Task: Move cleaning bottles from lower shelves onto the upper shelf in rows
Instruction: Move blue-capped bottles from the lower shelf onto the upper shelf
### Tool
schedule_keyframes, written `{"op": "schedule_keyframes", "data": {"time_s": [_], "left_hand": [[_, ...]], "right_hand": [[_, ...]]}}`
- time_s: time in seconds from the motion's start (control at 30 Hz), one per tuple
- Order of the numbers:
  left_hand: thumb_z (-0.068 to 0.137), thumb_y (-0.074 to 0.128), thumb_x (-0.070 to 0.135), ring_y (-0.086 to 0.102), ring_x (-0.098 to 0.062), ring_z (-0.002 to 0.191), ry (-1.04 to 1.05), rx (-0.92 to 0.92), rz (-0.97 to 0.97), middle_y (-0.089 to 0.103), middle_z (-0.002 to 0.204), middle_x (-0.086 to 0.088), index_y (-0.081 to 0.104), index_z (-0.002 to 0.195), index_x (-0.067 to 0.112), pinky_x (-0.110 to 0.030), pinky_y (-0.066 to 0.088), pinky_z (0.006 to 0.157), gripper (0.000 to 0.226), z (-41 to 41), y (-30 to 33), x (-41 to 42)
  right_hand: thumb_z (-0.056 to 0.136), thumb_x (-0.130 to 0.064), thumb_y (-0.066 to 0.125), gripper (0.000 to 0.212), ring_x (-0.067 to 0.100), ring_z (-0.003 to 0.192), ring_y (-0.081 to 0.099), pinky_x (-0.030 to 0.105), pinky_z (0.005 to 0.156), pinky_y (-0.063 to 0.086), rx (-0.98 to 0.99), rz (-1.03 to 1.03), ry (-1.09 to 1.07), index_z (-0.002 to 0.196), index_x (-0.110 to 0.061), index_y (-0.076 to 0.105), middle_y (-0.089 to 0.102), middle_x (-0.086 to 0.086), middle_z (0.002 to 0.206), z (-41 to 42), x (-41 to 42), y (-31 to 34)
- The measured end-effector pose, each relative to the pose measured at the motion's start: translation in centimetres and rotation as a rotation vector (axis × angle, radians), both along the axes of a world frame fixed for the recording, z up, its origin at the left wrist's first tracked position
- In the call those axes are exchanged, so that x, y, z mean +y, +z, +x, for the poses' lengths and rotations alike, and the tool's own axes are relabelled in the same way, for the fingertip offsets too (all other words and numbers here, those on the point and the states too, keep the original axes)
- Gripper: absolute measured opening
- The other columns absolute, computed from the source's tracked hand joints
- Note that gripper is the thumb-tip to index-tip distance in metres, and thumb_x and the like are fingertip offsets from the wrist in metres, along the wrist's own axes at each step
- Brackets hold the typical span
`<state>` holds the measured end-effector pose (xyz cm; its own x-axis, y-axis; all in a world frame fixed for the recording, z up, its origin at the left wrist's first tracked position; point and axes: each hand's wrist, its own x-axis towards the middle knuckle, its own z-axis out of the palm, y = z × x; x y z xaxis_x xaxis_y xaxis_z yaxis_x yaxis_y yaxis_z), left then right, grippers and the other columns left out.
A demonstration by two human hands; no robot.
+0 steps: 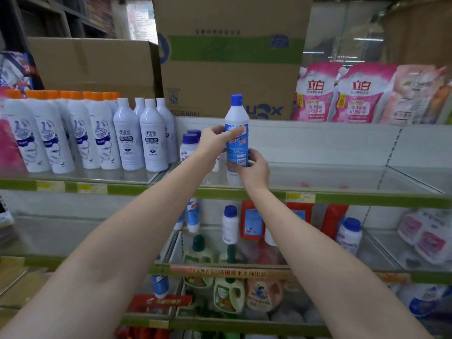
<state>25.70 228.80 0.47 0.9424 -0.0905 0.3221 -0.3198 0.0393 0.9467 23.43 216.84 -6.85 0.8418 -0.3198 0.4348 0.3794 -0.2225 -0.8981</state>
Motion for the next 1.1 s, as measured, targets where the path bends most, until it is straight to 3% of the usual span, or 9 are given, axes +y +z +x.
{"op": "schedule_keyframes", "data": {"time_s": [0.1, 0.2, 0.33, 0.47, 0.6, 0.77, 0.97, 1.1], "left_hand": [[0.08, 0.083, 0.036, 0.072, -0.018, 0.095, -0.002, 0.001, 0.071, 0.074, 0.106, -0.005, 0.065, 0.118, 0.009, -0.029, 0.059, 0.079, 0.049, 2.4, 0.4, -0.6], [0.082, 0.082, 0.035, 0.072, -0.017, 0.096, -0.014, -0.002, 0.161, 0.073, 0.108, -0.003, 0.061, 0.124, 0.012, -0.032, 0.061, 0.081, 0.052, 5.0, -0.2, -1.2], [0.087, 0.078, 0.031, 0.071, -0.015, 0.094, -0.044, 0.005, 0.206, 0.069, 0.106, -0.001, 0.05, 0.133, 0.022, -0.027, 0.06, 0.072, 0.055, 8.2, -0.8, -2.0], [0.084, 0.081, 0.028, 0.069, -0.014, 0.088, -0.018, 0.02, 0.3, 0.067, 0.096, 0.001, 0.055, 0.121, 0.019, -0.029, 0.06, 0.073, 0.046, 12.2, 0.3, -2.1], [0.078, 0.086, 0.026, 0.069, -0.018, 0.089, 0.043, -0.027, 0.427, 0.066, 0.087, 0.004, 0.06, 0.094, 0.021, -0.037, 0.06, 0.085, 0.031, 16.4, 1.1, -2.6], [0.074, 0.089, 0.03, 0.07, -0.022, 0.091, 0.097, -0.051, 0.574, 0.069, 0.09, -0.002, 0.065, 0.097, 0.014, -0.043, 0.06, 0.086, 0.037, 20.3, 1.6, -3.1], [0.073, 0.089, 0.025, 0.064, -0.013, 0.075, 0.085, -0.012, 0.61, 0.067, 0.087, -0.001, 0.064, 0.103, 0.007, -0.025, 0.054, 0.062, 0.043, 23.1, 2.4, -3.4], [0.07, 0.092, 0.024, 0.07, -0.024, 0.091, 0.091, -0.003, 0.589, 0.071, 0.101, -0.011, 0.065, 0.105, 0.003, -0.042, 0.061, 0.081, 0.049, 24.4, 2.1, -3.9]], "right_hand": [[0.073, -0.021, 0.09, 0.054, 0.01, 0.096, 0.067, 0.027, 0.081, 0.055, 0.025, -0.036, -0.009, 0.12, -0.018, 0.064, 0.07, -0.008, 0.108, 2.4, -0.8, 0.1], [0.075, -0.019, 0.088, 0.051, 0.01, 0.092, 0.065, 0.023, 0.077, 0.051, 0.072, -0.051, -0.014, 0.118, -0.019, 0.061, 0.067, -0.009, 0.105, 4.6, -1.3, -0.8], [0.079, -0.017, 0.085, 0.046, 0.017, 0.094, 0.066, 0.026, 0.077, 0.051, 0.107, -0.012, -0.011, 0.112, -0.022, 0.055, 0.065, -0.005, 0.106, 7.8, -1.6, -1.7], [0.082, -0.019, 0.083, 0.046, 0.018, 0.095, 0.064, 0.032, 0.081, 0.05, 0.147, -0.03, -0.019, 0.113, -0.023, 0.05, 0.063, -0.004, 0.108, 11.4, -1.9, -1.8], [0.082, -0.02, 0.083, 0.048, 0.022, 0.099, 0.065, 0.038, 0.087, 0.053, 0.222, -0.078, -0.021, 0.116, -0.021, 0.05, 0.066, 0.004, 0.119, 15.4, -2.4, -1.5], [0.08, -0.024, 0.085, 0.063, 0.027, 0.104, 0.066, 0.029, 0.076, 0.045, 0.295, -0.145, -0.083, 0.133, -0.011, 0.054, 0.064, 0.011, 0.124, 19.4, -2.8, -1.0], [0.079, -0.025, 0.086, 0.061, 0.029, 0.107, 0.068, 0.04, 0.088, 0.054, 0.296, -0.195, -0.13, 0.131, -0.008, 0.057, 0.07, 0.012, 0.121, 22.3, -2.9, -1.3], [0.08, -0.026, 0.084, 0.056, 0.029, 0.107, 0.068, 0.041, 0.089, 0.054, 0.284, -0.201, -0.164, 0.127, -0.007, 0.059, 0.07, 0.011, 0.119, 23.2, -2.8, -1.6]]}}
